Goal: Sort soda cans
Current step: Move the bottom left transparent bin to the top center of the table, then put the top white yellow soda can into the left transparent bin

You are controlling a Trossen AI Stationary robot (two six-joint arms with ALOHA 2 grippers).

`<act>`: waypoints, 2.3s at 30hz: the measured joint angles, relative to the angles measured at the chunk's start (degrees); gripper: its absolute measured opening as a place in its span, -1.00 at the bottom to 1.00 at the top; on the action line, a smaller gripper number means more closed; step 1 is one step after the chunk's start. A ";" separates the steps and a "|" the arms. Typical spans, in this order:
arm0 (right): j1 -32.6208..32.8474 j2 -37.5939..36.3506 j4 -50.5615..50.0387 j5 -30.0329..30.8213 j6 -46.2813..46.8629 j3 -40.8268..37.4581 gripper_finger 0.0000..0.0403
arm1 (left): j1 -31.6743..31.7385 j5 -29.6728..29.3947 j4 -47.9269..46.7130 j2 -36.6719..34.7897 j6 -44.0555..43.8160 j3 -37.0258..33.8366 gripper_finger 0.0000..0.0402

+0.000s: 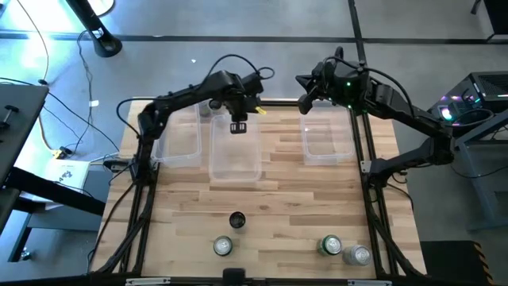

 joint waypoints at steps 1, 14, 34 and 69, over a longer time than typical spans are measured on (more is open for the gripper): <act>0.00 0.00 0.00 0.00 0.02 0.00 -1.00 | 0.00 0.01 0.41 0.39 -0.12 0.00 -0.77; 0.00 0.00 0.00 -0.10 0.00 -0.02 -1.00 | -0.24 -2.82 5.61 -1.17 -3.90 0.07 -0.04; -0.02 0.18 0.74 -0.44 0.00 -0.07 -1.00 | 14.46 2.75 1.22 -14.18 -16.58 -5.12 0.39; -0.07 5.68 1.42 -1.64 0.83 -0.08 -1.00 | 17.40 4.67 7.37 -13.90 -26.00 -20.44 0.39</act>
